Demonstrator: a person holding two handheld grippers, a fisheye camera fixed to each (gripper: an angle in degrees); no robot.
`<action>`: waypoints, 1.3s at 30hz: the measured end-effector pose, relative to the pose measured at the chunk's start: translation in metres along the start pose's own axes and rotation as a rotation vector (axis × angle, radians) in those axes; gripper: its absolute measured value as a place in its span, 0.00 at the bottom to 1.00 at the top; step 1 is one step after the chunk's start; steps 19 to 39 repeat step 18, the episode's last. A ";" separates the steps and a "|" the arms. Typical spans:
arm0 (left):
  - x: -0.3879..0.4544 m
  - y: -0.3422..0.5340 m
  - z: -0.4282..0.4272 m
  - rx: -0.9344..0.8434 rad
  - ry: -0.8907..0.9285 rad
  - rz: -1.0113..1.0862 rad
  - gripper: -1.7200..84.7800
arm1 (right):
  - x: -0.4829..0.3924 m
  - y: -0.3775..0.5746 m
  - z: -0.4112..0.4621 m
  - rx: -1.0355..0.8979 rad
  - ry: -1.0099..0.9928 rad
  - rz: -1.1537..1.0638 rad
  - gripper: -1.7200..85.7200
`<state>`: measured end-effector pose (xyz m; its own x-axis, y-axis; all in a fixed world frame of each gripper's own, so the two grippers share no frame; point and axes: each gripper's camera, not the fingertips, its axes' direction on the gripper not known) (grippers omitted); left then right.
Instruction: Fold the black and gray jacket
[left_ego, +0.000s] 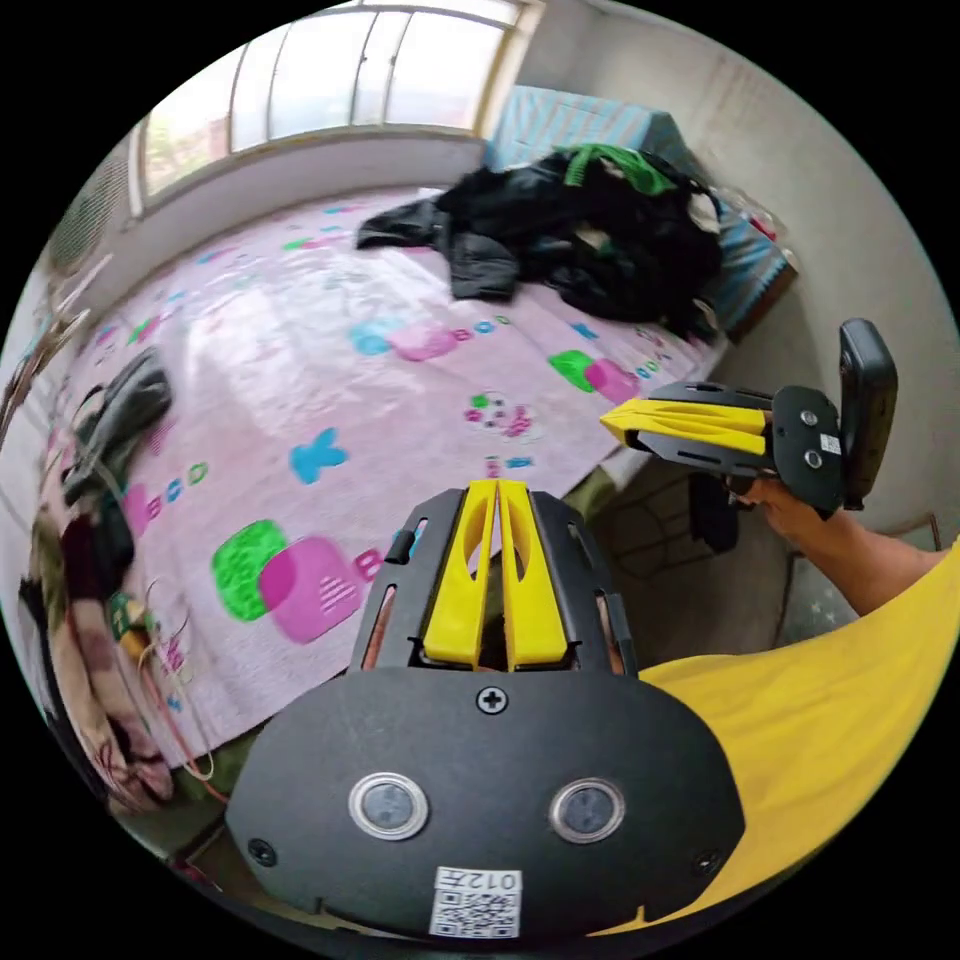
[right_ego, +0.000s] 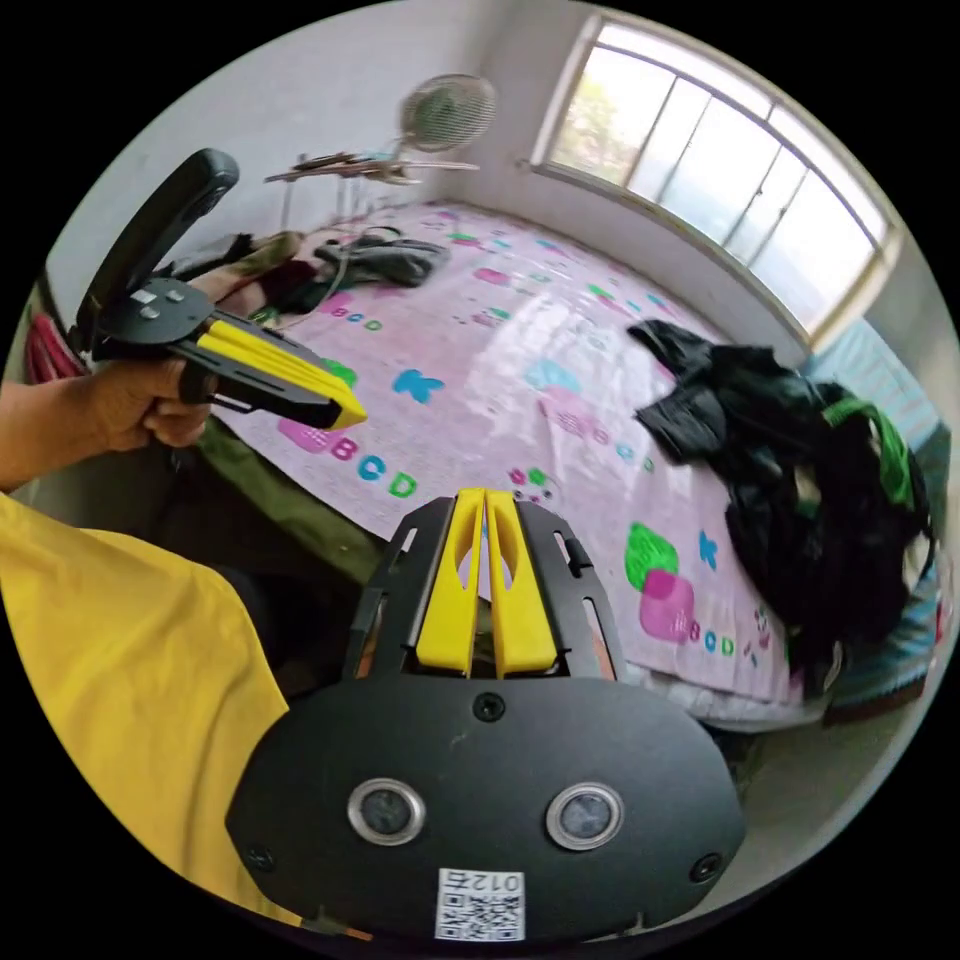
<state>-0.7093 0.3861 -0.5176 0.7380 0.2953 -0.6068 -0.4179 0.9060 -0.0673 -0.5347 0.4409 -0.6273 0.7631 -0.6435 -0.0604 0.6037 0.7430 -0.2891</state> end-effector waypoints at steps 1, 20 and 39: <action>0.009 -0.014 0.007 0.000 0.005 0.022 0.02 | 0.027 0.019 0.002 -0.007 0.018 0.047 0.02; 0.065 -0.359 0.208 -0.062 0.177 0.077 0.02 | 0.332 0.149 0.066 -0.093 0.296 0.263 0.02; 0.065 -0.359 0.208 -0.062 0.177 0.077 0.02 | 0.332 0.149 0.066 -0.093 0.296 0.263 0.02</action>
